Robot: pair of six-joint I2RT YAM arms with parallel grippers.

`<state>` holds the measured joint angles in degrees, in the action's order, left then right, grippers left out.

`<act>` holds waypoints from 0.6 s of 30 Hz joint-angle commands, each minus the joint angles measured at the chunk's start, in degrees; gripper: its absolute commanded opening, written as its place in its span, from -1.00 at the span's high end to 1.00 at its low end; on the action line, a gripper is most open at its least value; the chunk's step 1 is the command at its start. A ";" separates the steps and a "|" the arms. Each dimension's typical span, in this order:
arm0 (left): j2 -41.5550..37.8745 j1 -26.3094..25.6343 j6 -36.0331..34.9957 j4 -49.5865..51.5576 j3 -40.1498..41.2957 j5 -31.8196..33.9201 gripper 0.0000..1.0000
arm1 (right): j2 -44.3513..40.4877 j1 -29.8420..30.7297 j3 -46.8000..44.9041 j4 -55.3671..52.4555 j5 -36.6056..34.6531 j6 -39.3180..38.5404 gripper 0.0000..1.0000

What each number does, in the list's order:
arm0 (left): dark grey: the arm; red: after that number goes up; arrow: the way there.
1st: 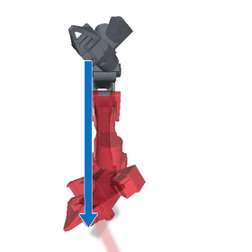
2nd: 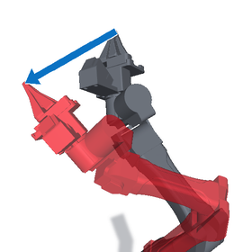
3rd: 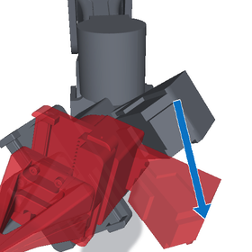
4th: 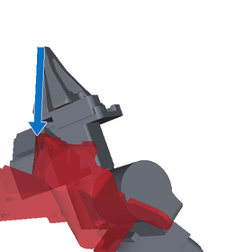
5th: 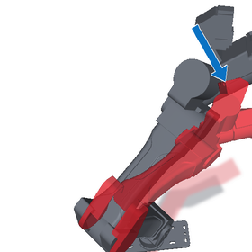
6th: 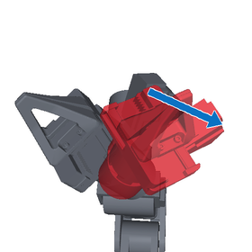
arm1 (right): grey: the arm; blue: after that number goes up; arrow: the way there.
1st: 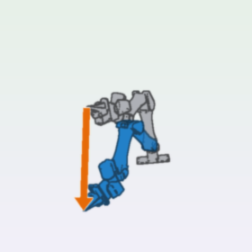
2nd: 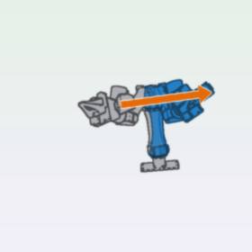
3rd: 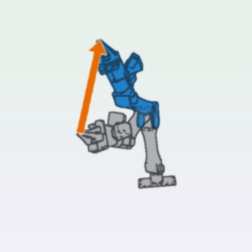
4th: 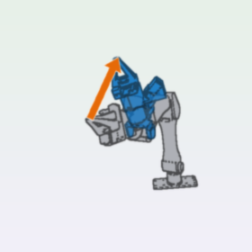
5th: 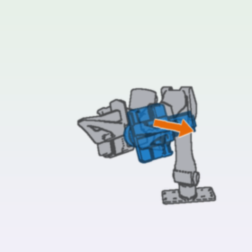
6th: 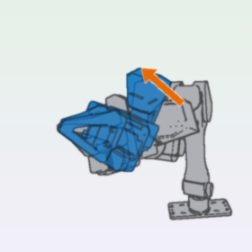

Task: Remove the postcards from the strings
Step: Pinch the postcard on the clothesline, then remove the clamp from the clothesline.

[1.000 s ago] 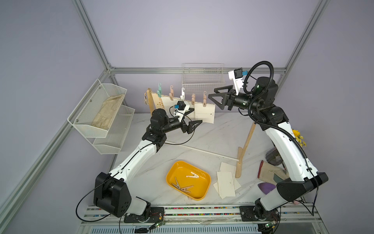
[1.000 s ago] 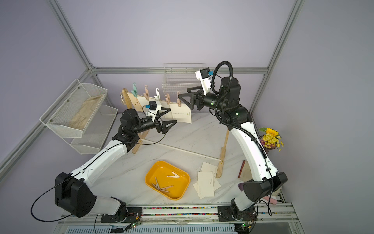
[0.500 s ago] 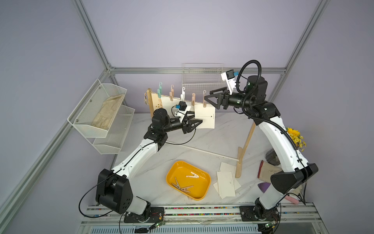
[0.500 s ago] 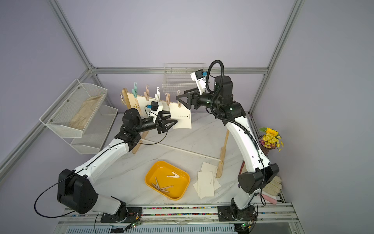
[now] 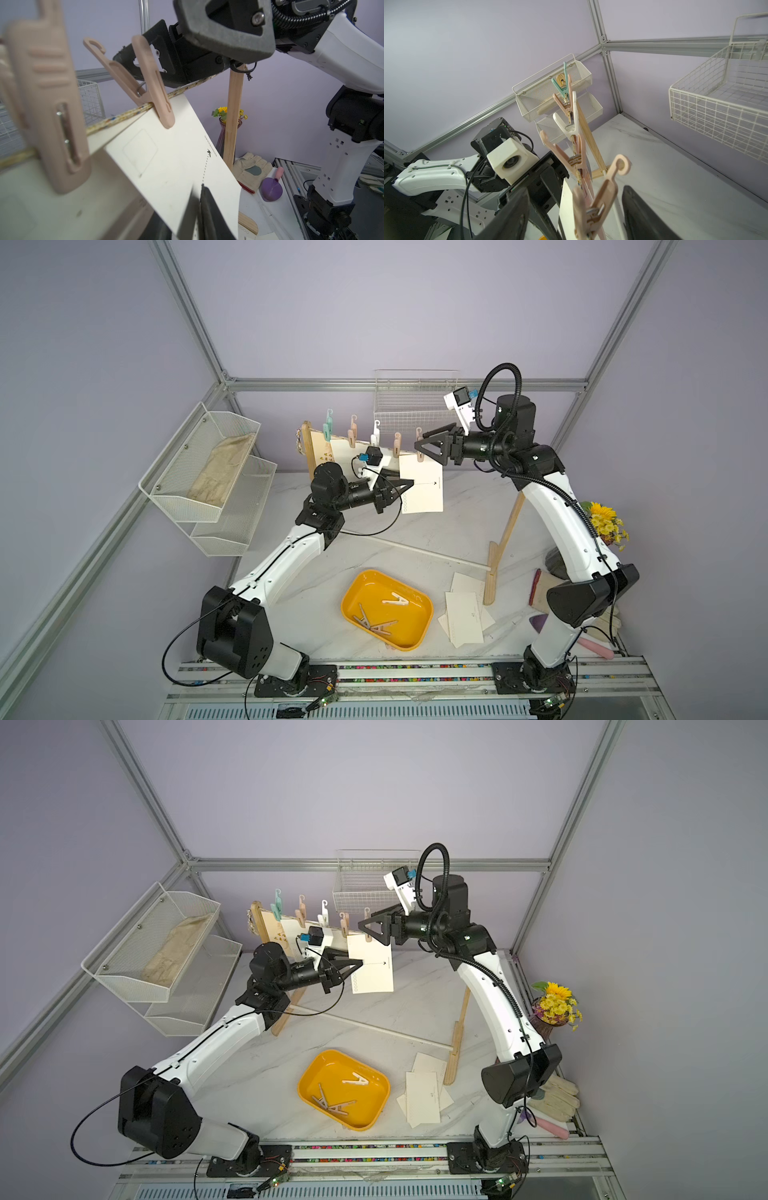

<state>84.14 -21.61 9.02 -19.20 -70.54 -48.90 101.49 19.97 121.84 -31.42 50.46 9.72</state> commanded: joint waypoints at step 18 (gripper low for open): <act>1.65 0.25 2.88 -2.98 -3.19 -0.67 1.00 | 4.77 0.15 6.13 -4.92 4.65 -2.81 -0.42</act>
<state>85.86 -21.50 11.42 -19.75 -70.54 -48.86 105.25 19.97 126.63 -34.79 52.31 8.43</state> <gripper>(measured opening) 0.048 0.718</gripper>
